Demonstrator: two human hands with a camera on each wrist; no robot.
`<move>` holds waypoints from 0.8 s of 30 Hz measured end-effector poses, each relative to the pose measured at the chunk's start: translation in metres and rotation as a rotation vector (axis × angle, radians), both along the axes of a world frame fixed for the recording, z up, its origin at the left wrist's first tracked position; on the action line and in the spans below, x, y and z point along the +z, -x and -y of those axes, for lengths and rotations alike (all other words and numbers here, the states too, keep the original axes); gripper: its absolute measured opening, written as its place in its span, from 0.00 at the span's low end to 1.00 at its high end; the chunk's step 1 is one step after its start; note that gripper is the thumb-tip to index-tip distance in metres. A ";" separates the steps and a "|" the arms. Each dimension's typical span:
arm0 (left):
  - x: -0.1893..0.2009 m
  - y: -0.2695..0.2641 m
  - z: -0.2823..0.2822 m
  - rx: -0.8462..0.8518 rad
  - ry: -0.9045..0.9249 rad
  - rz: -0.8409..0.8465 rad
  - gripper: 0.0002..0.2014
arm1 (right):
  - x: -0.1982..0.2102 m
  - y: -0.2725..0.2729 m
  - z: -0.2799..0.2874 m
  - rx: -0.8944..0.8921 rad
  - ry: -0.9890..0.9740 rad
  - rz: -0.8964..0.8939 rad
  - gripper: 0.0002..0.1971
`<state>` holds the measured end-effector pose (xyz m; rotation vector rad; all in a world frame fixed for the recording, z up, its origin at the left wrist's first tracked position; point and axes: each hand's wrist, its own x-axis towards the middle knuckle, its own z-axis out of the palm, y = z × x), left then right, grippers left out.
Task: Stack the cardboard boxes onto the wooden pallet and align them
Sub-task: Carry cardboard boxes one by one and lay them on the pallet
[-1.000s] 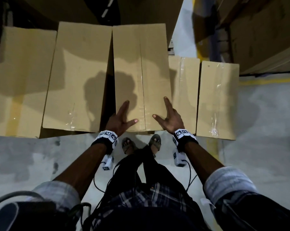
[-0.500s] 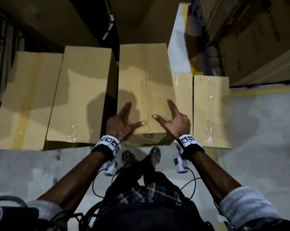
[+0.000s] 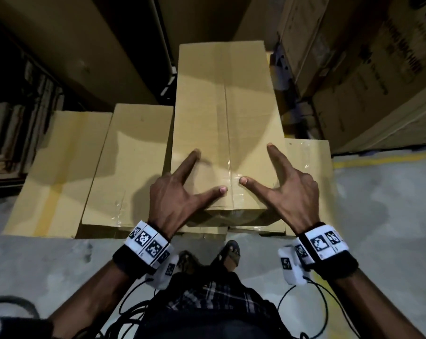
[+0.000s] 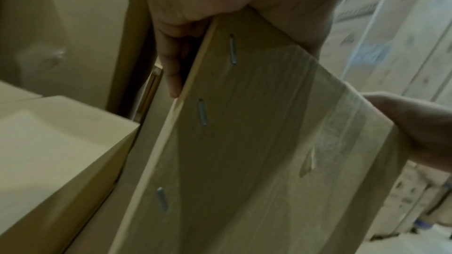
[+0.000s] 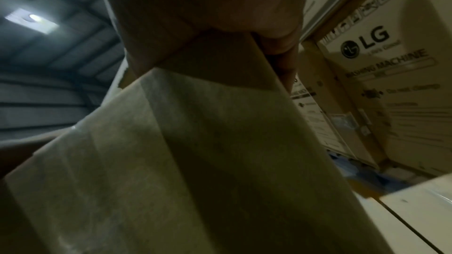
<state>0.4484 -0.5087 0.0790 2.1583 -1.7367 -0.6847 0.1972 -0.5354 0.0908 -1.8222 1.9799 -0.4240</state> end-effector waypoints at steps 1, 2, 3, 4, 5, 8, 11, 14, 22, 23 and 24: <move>0.009 -0.001 -0.005 0.009 0.019 -0.018 0.54 | 0.011 -0.001 -0.004 0.005 0.017 -0.006 0.52; 0.018 -0.004 -0.011 0.022 0.037 -0.038 0.54 | 0.021 -0.003 -0.007 0.012 0.034 -0.008 0.53; 0.027 -0.008 -0.018 0.035 0.055 -0.056 0.55 | 0.032 -0.008 -0.012 0.020 0.048 -0.008 0.53; 0.034 -0.013 -0.024 0.046 0.069 -0.073 0.55 | 0.041 -0.014 -0.016 0.026 0.061 -0.004 0.53; 0.041 -0.020 -0.032 0.056 0.088 -0.091 0.55 | 0.049 -0.021 -0.020 0.037 0.076 -0.001 0.53; 0.057 -0.046 -0.053 0.092 0.144 -0.119 0.56 | 0.069 -0.052 -0.035 0.082 0.133 0.012 0.53; 0.072 -0.086 -0.078 0.141 0.191 -0.099 0.56 | 0.087 -0.098 -0.053 0.119 0.175 0.057 0.53; 0.085 -0.139 -0.111 0.195 0.269 -0.070 0.55 | 0.101 -0.156 -0.074 0.168 0.190 0.064 0.54; 0.099 -0.296 -0.220 0.410 0.382 0.007 0.55 | 0.107 -0.336 -0.135 0.379 0.228 0.161 0.54; 0.101 -0.316 -0.237 0.448 0.392 0.023 0.55 | 0.108 -0.362 -0.145 0.418 0.224 0.170 0.54; 0.102 -0.334 -0.253 0.482 0.397 0.037 0.55 | 0.107 -0.384 -0.153 0.462 0.226 0.172 0.54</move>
